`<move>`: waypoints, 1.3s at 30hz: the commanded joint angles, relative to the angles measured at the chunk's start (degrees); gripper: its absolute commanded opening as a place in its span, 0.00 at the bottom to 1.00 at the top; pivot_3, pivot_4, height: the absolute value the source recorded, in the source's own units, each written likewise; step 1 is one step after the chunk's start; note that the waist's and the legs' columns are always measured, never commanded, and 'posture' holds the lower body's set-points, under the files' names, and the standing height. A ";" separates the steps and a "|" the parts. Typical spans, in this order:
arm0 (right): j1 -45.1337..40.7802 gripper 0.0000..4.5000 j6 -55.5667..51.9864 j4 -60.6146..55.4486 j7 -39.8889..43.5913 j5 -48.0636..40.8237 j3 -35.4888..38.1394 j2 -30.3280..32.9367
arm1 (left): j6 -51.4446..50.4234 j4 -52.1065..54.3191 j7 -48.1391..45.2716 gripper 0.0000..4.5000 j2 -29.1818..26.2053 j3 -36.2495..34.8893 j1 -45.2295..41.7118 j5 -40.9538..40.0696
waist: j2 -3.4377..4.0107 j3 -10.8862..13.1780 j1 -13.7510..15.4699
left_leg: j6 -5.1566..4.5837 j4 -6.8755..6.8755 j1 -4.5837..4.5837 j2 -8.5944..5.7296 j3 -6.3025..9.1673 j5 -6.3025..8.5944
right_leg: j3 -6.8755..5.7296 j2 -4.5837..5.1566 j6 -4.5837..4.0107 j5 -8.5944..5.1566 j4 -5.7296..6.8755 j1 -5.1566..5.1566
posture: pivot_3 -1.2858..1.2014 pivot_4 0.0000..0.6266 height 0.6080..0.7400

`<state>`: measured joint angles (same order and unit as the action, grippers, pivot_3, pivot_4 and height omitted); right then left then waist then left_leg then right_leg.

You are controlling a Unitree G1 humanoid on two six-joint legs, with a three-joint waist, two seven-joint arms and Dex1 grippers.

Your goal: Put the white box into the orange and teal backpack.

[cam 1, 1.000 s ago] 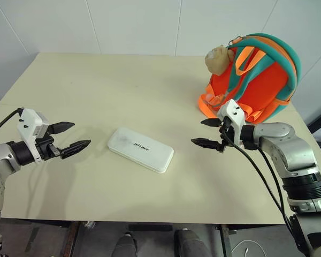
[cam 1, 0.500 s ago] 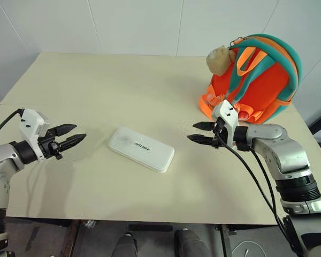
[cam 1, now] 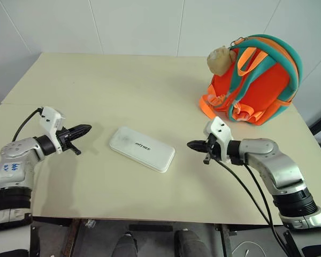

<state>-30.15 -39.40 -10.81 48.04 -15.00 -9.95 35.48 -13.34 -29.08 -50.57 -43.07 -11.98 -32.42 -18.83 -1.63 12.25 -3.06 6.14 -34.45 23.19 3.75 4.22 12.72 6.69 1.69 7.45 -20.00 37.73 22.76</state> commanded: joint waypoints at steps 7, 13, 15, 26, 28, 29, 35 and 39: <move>2.52 0.00 -4.36 -6.06 -2.20 1.28 -1.88 0.40 | 3.12 -14.91 -3.51 0.01 5.76 3.14 -9.54 2.65 | -0.01 0.00 -0.01 | 0.00 -0.14 0.03 0.00 0.00 0.00 | -0.01 0.00 0.03 0.01 0.07 -0.01 | 0.52 0.24 1.00; 3.70 0.00 -7.49 -9.41 -2.46 0.52 -3.38 -0.21 | 2.57 -21.38 -6.20 0.01 8.66 4.64 -13.91 3.81 | -0.02 -0.01 0.04 | 0.00 -0.16 0.03 0.00 0.00 0.00 | -0.02 -0.01 0.04 0.02 0.09 -0.02 | 0.52 0.24 1.00; 3.46 0.00 -7.97 -9.89 -2.77 0.76 -4.22 -0.82 | 2.63 -22.32 -7.16 0.01 9.51 5.11 -14.67 4.27 | -0.02 -0.01 0.05 | 0.00 -0.19 0.05 -0.01 0.00 0.00 | -0.02 -0.01 0.05 0.03 0.08 -0.04 | 0.52 0.24 1.00; 0.00 0.00 -7.65 -8.58 -1.60 0.48 -5.75 -2.70 | -1.51 -11.60 -10.58 0.01 9.93 6.74 -9.39 3.49 | -0.04 -0.02 -0.03 | 0.00 -0.22 0.04 0.00 0.00 0.00 | -0.01 -0.01 0.07 0.04 0.10 -0.05 | 0.52 0.24 1.00; -0.82 0.00 -7.15 -7.62 -1.08 0.79 -5.98 -2.60 | -3.23 -7.95 -10.73 0.01 9.54 6.93 -7.62 3.15 | -0.04 -0.02 -0.04 | 0.00 -0.21 0.04 0.00 0.00 0.00 | 0.00 -0.01 0.07 0.04 0.09 -0.05 | 0.52 0.24 1.00; -1.20 0.00 -6.92 -7.20 -0.84 0.97 -6.03 -2.53 | -4.00 -6.17 -10.83 0.01 9.28 7.10 -6.76 3.09 | -0.04 -0.02 -0.09 | 0.00 -0.20 0.04 0.00 0.00 0.00 | 0.00 -0.01 0.07 0.04 0.09 -0.05 | 0.52 0.24 1.00; -3.42 0.00 -5.25 -5.10 1.69 1.66 -5.98 -0.86 | -11.65 7.64 -12.47 0.01 6.56 8.48 -0.68 1.65 | -0.04 -0.02 -0.01 | 0.00 -0.22 0.03 0.00 0.00 0.00 | 0.01 -0.01 0.07 0.04 0.10 -0.06 | 0.52 0.24 1.00; -4.56 0.00 -4.12 -3.61 4.03 1.88 -5.83 0.73 | -16.81 14.78 -12.70 0.01 4.68 9.57 1.69 1.22 | -0.04 -0.02 0.05 | 0.00 -0.22 0.03 0.00 0.01 0.00 | 0.01 -0.01 0.07 0.04 0.09 -0.06 | 0.52 0.24 1.00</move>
<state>-33.82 -44.84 -14.00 50.62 -12.79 -16.07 34.93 -28.31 -18.41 -62.67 -36.97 -2.09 -30.81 -16.21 -1.66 12.23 -3.01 6.14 -34.67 23.22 3.75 4.22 12.72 6.70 1.68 7.52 -19.96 37.80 22.69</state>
